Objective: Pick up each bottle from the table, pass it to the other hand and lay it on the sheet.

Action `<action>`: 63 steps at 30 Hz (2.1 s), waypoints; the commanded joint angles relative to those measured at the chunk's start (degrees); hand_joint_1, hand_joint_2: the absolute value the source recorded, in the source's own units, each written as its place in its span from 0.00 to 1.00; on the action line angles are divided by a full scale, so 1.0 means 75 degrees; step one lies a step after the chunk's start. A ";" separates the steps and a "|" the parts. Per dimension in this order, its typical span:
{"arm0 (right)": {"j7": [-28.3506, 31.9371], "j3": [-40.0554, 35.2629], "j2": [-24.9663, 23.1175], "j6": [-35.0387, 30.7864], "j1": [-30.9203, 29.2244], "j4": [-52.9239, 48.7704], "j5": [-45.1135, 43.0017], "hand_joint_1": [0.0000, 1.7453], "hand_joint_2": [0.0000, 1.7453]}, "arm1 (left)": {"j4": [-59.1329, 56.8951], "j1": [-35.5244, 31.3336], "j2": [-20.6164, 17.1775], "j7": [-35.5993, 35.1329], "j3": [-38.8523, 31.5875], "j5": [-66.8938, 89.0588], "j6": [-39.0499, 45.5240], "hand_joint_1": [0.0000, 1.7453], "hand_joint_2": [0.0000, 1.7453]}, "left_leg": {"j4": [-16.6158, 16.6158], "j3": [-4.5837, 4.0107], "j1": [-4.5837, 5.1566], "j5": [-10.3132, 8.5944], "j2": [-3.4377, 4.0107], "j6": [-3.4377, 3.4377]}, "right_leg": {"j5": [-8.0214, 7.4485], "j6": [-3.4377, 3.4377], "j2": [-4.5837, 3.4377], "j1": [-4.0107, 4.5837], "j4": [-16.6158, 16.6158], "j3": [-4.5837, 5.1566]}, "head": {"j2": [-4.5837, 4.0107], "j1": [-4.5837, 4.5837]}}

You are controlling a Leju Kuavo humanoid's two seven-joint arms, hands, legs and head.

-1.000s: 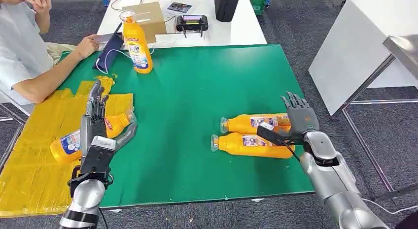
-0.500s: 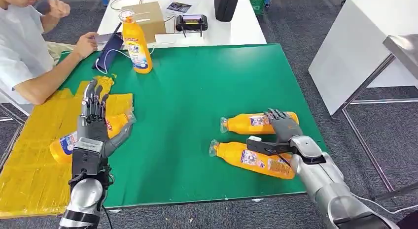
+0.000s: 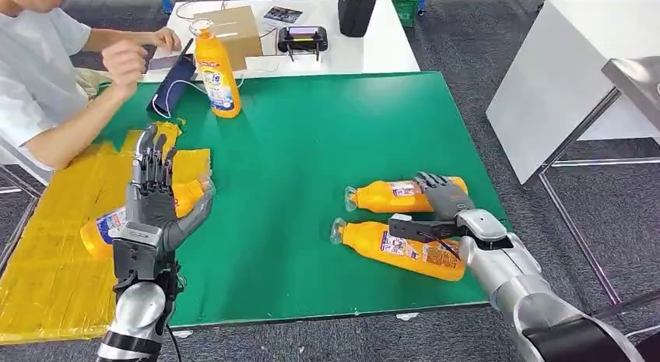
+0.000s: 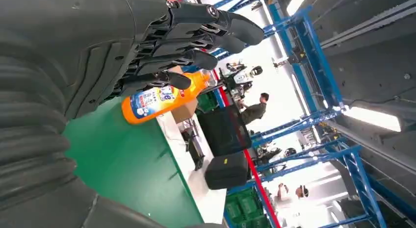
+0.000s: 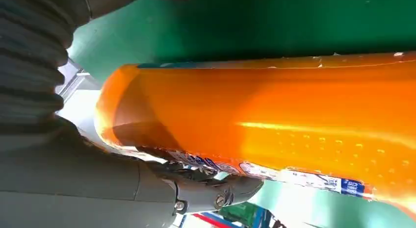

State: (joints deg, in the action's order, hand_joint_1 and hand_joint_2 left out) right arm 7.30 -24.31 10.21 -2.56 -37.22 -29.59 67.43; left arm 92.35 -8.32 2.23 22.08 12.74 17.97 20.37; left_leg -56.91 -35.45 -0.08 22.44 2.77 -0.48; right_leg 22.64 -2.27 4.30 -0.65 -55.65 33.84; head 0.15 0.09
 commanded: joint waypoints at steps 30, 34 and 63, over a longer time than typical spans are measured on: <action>-0.2132 0.0827 -0.0874 -0.2897 0.0852 -0.1356 0.0352 1.00 1.00 | 0.0056 0.0228 0.0097 -0.0608 0.0197 0.0690 -0.0058 0.00 1.00 | 0.0008 0.0107 -0.0011 0.0029 0.0003 -0.0009 | 0.0002 0.0008 -0.0073 -0.0003 0.0023 -0.0109 | 0.0000 0.0003; -0.2064 0.1637 -0.1184 -0.3788 0.2384 -0.5585 0.0602 1.00 1.00 | 0.0220 0.0364 0.0014 -0.0805 0.0410 0.1193 -0.0498 0.00 1.00 | -0.0002 0.0043 -0.0005 0.0021 0.0012 0.0001 | 0.0000 0.0013 -0.0090 -0.0008 0.0002 -0.0044 | 0.0000 0.0003; 0.0242 -0.0296 -0.2372 -0.2064 0.2699 -0.6340 -0.3469 0.96 1.00 | 0.0468 0.0022 -0.0371 -0.0439 0.1385 0.0102 -0.2531 0.00 1.00 | 0.0003 -0.0046 -0.0004 0.0021 0.0002 0.0007 | 0.0009 0.0006 -0.0041 0.0002 0.0005 0.0041 | 0.0000 0.0000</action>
State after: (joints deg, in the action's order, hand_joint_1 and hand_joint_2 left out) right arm 6.93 -13.79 -5.53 -31.79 -10.41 -88.39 49.56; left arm 95.82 -4.95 1.31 18.36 18.21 19.65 2.82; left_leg -56.88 -35.93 -0.07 22.54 2.73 -0.46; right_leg 22.69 -2.29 4.35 -0.63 -55.62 34.21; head 0.15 0.09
